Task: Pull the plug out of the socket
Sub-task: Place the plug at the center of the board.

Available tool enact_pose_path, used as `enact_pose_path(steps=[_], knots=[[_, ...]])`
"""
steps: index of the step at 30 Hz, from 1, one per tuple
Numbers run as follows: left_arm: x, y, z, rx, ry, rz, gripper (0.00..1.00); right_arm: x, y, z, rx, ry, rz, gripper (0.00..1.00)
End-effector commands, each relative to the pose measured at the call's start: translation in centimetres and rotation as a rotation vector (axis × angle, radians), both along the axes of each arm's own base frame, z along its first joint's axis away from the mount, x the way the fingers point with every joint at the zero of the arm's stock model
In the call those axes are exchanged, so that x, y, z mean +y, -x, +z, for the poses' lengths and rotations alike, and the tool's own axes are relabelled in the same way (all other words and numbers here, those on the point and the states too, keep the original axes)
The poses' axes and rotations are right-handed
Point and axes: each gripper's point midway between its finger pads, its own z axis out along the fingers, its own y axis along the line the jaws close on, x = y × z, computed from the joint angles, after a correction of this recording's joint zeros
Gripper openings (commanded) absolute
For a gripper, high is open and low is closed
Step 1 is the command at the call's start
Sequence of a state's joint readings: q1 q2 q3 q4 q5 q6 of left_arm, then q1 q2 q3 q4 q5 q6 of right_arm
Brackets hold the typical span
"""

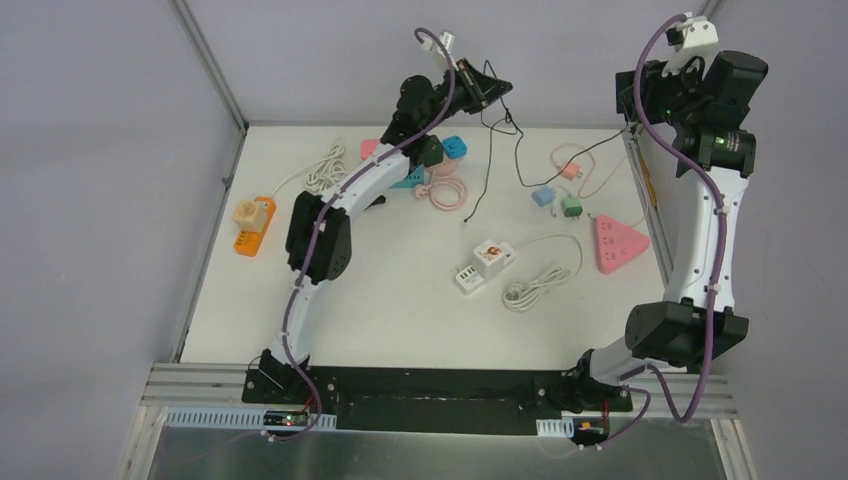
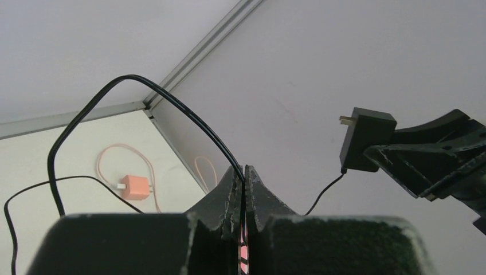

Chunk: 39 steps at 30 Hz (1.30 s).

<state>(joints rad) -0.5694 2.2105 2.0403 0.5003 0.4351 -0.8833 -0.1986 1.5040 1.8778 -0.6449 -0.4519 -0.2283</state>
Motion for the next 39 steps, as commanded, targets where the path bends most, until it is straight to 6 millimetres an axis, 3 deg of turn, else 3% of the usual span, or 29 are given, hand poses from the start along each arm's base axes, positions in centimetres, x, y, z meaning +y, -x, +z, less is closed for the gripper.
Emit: enact_pose_path(steps=[1,3,8,11,13,18,22,29,36,39], knots=[[-3.9,-1.0,-0.6,0.045,-0.002,0.0,0.0,-4.1,-3.3,-0.5,-0.061,0.078,-0.127,0.0],[-5.3,-2.5,-3.7,0.097,-0.039,0.024,0.01,-4.7,-4.5,-3.1,-0.004,0.069,-0.126,0.0],[-6.3,-5.3,-11.8,0.214,-0.13,0.094,0.19,-4.5,-6.7,-10.0,0.127,0.029,-0.081,0.0],[-6.4,-5.6,-14.9,0.257,-0.187,0.095,0.31,-4.1,-7.7,-14.1,0.207,-0.007,-0.053,0.0],[-6.2,-5.4,-15.9,0.264,-0.215,0.095,0.39,-3.6,-8.1,-16.6,0.262,-0.034,-0.03,0.0],[-4.5,-4.6,-15.5,0.229,-0.278,0.114,0.52,-0.9,-8.1,-21.3,0.377,-0.081,0.065,0.0],[-2.3,-2.9,-14.1,0.154,-0.367,0.128,0.54,0.0,-8.5,-23.5,0.431,-0.097,0.064,0.0],[2.2,2.3,-12.7,-0.027,-0.564,0.13,0.58,-0.8,-8.8,-28.0,0.535,-0.043,0.0,0.02],[8.4,7.7,-11.7,-0.14,-0.63,0.243,0.59,-0.8,-8.5,-30.6,0.607,-0.017,0.015,0.07],[10.8,9.9,-12.3,-0.162,-0.663,0.28,0.59,-0.5,-8.2,-31.3,0.635,-0.001,0.026,0.08]])
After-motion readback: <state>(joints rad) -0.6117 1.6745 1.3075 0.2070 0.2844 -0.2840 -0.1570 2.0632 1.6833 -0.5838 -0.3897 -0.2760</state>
